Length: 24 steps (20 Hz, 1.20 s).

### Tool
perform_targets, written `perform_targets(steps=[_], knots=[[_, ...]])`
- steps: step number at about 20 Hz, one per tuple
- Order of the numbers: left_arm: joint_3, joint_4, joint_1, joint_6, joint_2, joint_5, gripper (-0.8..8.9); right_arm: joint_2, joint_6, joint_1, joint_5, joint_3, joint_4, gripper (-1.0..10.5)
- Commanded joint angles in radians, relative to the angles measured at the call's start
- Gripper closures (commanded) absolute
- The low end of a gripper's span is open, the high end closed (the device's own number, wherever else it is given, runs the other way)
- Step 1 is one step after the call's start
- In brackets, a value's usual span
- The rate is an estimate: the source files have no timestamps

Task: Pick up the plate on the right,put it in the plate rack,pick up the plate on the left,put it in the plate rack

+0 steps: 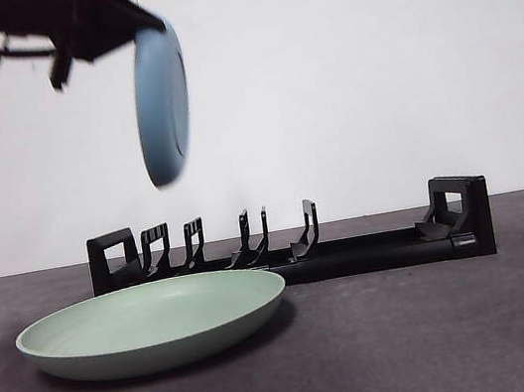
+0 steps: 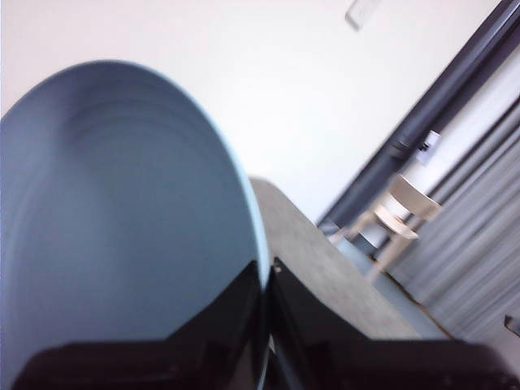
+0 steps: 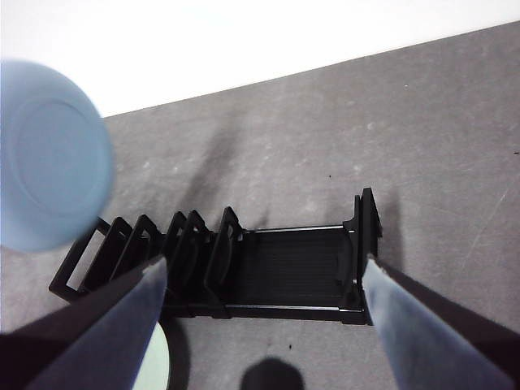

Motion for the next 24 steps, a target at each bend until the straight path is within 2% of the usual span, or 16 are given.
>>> perform_targets(steps=[1, 8, 12, 15, 24], knots=[[0.0, 0.028, -0.003, -0.038, 0.028, 0.021, 8.23, 0.002, 0.003, 0.0, 0.006, 0.003, 0.006, 5.4], [0.0, 0.01, -0.007, -0.027, 0.051, -0.01, 8.23, 0.002, 0.002, 0.0, 0.011, 0.003, 0.0, 5.4], [0.0, -0.023, -0.007, -0.006, 0.051, -0.03, 8.23, 0.002, -0.005, 0.001, 0.06, 0.003, -0.005, 5.4], [0.0, -0.064, -0.011, 0.026, 0.051, -0.063, 8.23, 0.002, -0.005, 0.0, 0.059, 0.003, -0.005, 5.4], [0.0, -0.124, -0.013, 0.063, 0.063, -0.072, 8.23, 0.002, -0.005, 0.0, 0.059, 0.003, -0.005, 5.4]])
